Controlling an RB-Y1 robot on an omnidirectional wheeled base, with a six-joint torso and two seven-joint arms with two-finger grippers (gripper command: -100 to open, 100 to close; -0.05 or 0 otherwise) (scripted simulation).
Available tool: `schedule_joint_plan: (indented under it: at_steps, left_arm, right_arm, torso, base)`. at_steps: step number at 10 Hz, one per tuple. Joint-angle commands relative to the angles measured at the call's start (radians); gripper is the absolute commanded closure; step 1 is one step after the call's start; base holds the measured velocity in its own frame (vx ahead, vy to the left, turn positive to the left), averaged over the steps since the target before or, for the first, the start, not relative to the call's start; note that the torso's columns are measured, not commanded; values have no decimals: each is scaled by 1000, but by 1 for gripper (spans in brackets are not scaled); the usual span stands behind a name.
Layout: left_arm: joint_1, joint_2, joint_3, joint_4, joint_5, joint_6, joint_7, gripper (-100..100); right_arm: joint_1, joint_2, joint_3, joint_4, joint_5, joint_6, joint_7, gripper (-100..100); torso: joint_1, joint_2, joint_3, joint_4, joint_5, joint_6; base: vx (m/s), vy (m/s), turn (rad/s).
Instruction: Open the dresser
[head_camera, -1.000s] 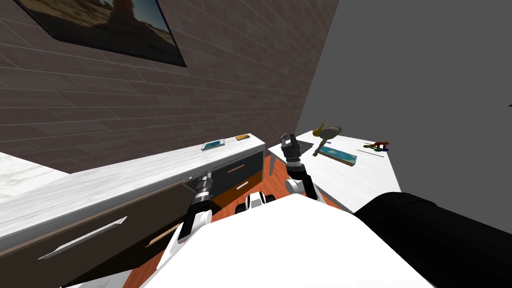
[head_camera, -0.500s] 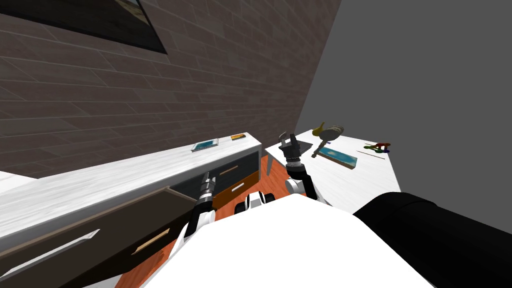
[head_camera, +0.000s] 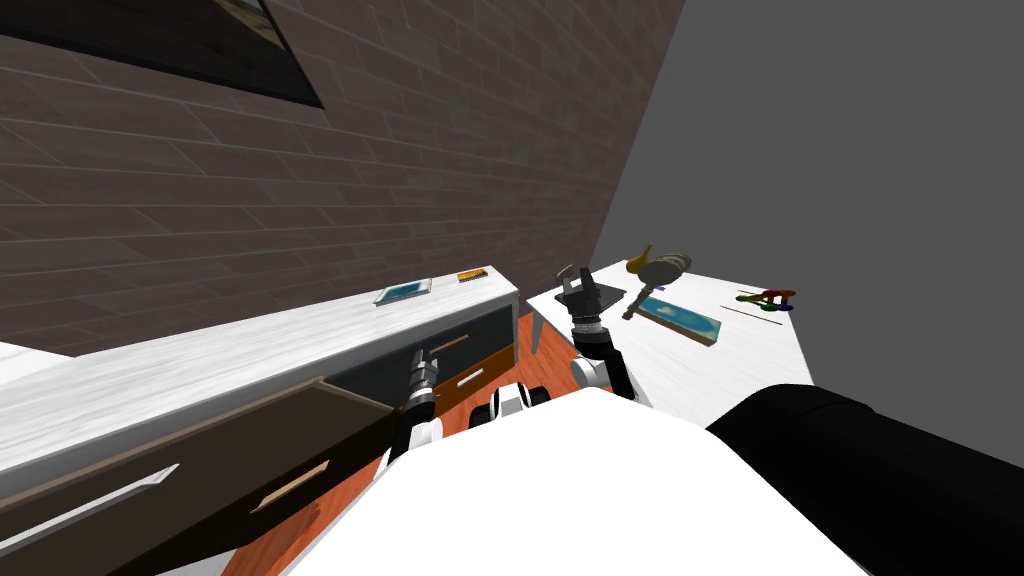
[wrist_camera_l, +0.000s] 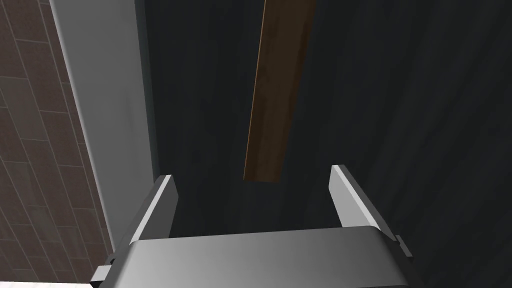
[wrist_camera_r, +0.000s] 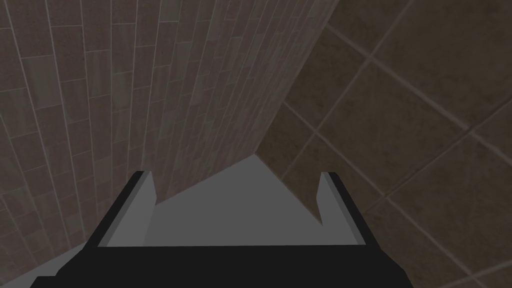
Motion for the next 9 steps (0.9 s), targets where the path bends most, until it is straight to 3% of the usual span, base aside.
schedule_joint_plan:
  at_steps: [1,3,4,9]
  left_arm:
    - [-4,-65,3,19,2,1,-1,-100]
    - [-1,-57,1,14,0,1,-2,-100]
    - [-1,-57,1,14,0,1,-2,100]
    - [26,-55,-9,-23,0,12,0,100]
  right_arm:
    - [0,0,0,0,0,0,0,0]
    - [0,0,0,0,0,0,0,0]
    - [0,0,0,0,0,0,0,0]
    - [0,0,0,0,0,0,0,0]
  torso:
    - [-1,0,0,0,0,0]
    - [0,0,0,0,0,0]
    - [0,0,0,0,0,0]
    - [-3,0,0,0,-1,0]
  base:
    - [8,-39,9]
    - [1,-8,1]
    - [0,0,0]
    - [-140,-53,7]
